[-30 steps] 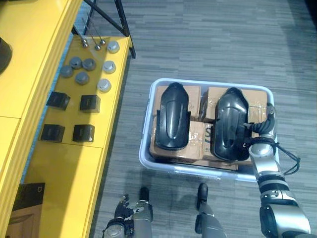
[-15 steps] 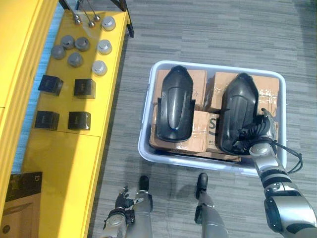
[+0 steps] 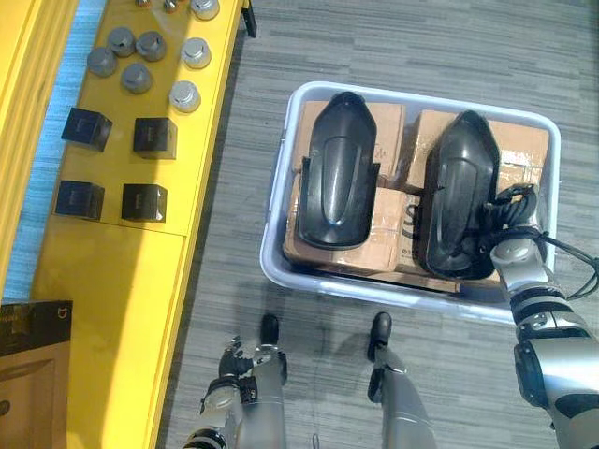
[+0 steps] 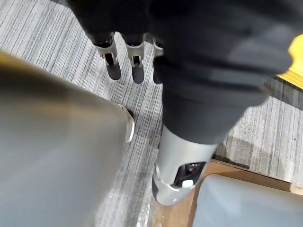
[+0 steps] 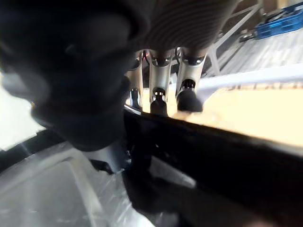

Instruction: Walk over and take plastic housings, then place them on the shelf

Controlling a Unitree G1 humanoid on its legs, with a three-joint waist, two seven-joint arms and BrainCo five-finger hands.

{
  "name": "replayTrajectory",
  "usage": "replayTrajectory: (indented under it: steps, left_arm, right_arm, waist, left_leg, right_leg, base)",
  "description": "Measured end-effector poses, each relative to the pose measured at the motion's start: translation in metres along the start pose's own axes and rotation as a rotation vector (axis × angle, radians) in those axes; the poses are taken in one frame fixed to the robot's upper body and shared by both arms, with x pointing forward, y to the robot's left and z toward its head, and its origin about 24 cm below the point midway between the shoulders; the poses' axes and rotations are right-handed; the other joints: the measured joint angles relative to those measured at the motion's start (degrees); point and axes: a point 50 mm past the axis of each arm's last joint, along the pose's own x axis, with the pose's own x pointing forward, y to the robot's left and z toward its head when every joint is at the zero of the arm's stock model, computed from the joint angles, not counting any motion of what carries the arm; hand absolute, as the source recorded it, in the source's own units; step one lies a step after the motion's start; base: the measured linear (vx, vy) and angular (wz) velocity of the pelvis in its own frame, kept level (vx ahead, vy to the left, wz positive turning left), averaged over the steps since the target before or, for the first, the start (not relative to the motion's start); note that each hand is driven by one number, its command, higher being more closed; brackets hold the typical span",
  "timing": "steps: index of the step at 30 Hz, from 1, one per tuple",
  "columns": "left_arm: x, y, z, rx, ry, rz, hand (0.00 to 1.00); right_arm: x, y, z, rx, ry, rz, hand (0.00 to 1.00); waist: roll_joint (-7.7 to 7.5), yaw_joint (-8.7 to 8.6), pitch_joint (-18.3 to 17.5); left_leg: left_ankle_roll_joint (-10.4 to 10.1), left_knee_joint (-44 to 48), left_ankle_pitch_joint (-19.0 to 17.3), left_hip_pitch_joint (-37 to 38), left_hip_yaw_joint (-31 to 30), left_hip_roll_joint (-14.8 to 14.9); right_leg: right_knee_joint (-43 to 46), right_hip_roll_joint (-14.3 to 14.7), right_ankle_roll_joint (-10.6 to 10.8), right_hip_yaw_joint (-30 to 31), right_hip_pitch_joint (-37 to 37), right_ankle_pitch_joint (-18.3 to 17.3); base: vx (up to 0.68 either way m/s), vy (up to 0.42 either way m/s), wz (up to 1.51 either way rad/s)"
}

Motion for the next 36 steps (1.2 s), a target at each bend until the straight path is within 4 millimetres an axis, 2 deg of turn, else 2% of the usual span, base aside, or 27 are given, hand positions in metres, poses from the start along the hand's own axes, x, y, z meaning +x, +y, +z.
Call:
replayTrajectory:
  steps: [3, 5, 10, 13, 14, 18, 21, 24, 26, 28, 32, 36]
  left_arm:
    - [-0.002, -0.012, 0.002, -0.02, -0.012, -0.019, 0.0]
    - [-0.007, -0.023, 0.007, -0.034, -0.056, -0.052, 0.0]
    - [-0.015, -0.008, 0.041, -0.051, -0.246, -0.047, 0.0]
    - [-0.028, -0.003, 0.071, -0.066, -0.399, -0.072, 0.0]
    - [-0.035, -0.004, 0.089, -0.076, -0.483, -0.095, 0.0]
    - [-0.046, -0.014, 0.125, -0.099, -0.625, -0.148, 0.0]
    - [-0.047, -0.022, 0.135, -0.092, -0.649, -0.186, 0.0]
    - [-0.049, -0.044, 0.151, -0.095, -0.667, -0.323, 0.0]
    - [-0.051, -0.067, 0.162, -0.124, -0.655, -0.447, 0.0]
    - [-0.046, -0.078, 0.163, -0.154, -0.609, -0.499, 0.0]
    - [-0.033, -0.095, 0.153, -0.177, -0.472, -0.537, 0.0]
    - [-0.025, -0.1, 0.141, -0.263, -0.356, -0.538, 0.0]
  right_arm:
    - [-0.007, 0.011, -0.008, -0.009, 0.015, 0.029, 1.0]
    - [-0.016, 0.02, -0.024, -0.052, 0.056, 0.053, 1.0]
    - [-0.022, 0.016, -0.052, -0.12, 0.145, 0.051, 1.0]
    - [-0.024, 0.013, -0.051, -0.157, 0.107, 0.039, 1.0]
    - [-0.026, 0.011, -0.046, -0.187, 0.051, 0.027, 1.0]
    - [-0.03, 0.009, -0.024, -0.216, -0.088, 0.01, 1.0]
    - [-0.035, 0.014, -0.009, -0.239, -0.176, 0.029, 1.0]
    - [-0.039, 0.019, 0.006, -0.253, -0.247, 0.051, 1.0]
    - [-0.044, 0.027, 0.015, -0.251, -0.29, 0.073, 1.0]
    - [-0.052, 0.036, 0.03, -0.218, -0.344, 0.092, 1.0]
    - [-0.07, 0.051, 0.057, -0.165, -0.448, 0.107, 1.0]
    - [-0.092, 0.068, 0.081, -0.09, -0.532, 0.132, 1.0]
  waist:
    - [-0.01, 0.2, 0.0]
    - [-0.02, 0.26, -0.01]
    - [0.0, -1.09, -0.01]
    - [0.0, -1.95, -0.04]
    - [0.03, -2.05, -0.55]
    - [-0.06, -2.5, -4.46]
    - [-0.14, -3.2, -8.25]
    - [-0.27, -3.38, -11.8]
    - [-0.64, -3.92, -14.33]
    - [-0.84, -4.49, -15.77]
    - [-1.44, -5.79, -18.06]
    - [-1.93, -6.13, -19.59]
  left_leg:
    - [0.13, -2.29, 0.8, 3.26, 0.41, -0.46]
    - [0.21, -5.71, 2.12, 7.61, 0.8, -1.18]
    - [0.12, -10.17, 3.48, 14.28, -0.11, -1.74]
    - [0.14, -11.77, 3.65, 18.76, -0.02, -2.04]
    - [0.16, -12.87, 3.75, 21.03, -0.02, -2.14]
    - [0.26, -16.44, 4.14, 25.54, 0.03, -2.23]
    - [-0.04, -19.07, 4.9, 27.99, 0.2, -2.18]
    - [-0.06, -21.67, 5.1, 31.7, 1.24, -1.87]
    - [-0.06, -23.28, 5.16, 34.13, 1.66, -1.82]
    - [-0.06, -24.17, 5.17, 35.95, 2.58, -1.61]
    - [-0.04, -25.58, 5.37, 38.4, 2.91, -1.43]
    - [-0.41, -26.97, 6.07, 39.94, 3.51, -0.9]
  right_leg:
    - [-0.17, -0.52, -0.16, -0.05, 2.35, -0.33]
    - [-0.65, -1.38, -0.25, -0.28, 5.42, -0.84]
    - [-3.83, -1.7, -0.25, -1.8, 12.46, -0.83]
    - [-5.53, -1.97, -0.23, -2.5, 17.13, -0.81]
    - [-6.64, -2.01, -0.21, -2.89, 19.62, -0.82]
    - [-9.73, -2.0, -0.1, -3.56, 24.21, -0.75]
    - [-11.59, -1.94, -0.05, -4.2, 26.35, -0.67]
    - [-13.72, -1.69, 0.05, -3.99, 29.41, -0.55]
    - [-15.16, -1.61, 0.12, -3.84, 31.55, -0.47]
    - [-15.33, -1.46, 0.11, -3.19, 32.48, -0.47]
    - [-16.4, -1.23, 0.07, -2.9, 34.58, -0.4]
    - [-17.04, -0.62, -0.26, -2.66, 35.41, -0.16]
  base:
    - [0.04, -0.018, 0.1]
    - [0.04, -0.025, 0.18]
    - [0.03, -0.011, 0.17]
    - [0.07, 0.026, 0.11]
    - [0.07, 0.028, 0.08]
    - [0.08, 0.013, 0.09]
    - [0.11, -0.008, 0.03]
    - [0.13, -0.004, -0.09]
    - [0.1, 0.01, -0.06]
    - [0.07, 0.011, -0.16]
    - [0.02, 0.004, -0.07]
    - [-0.03, -0.01, -0.04]
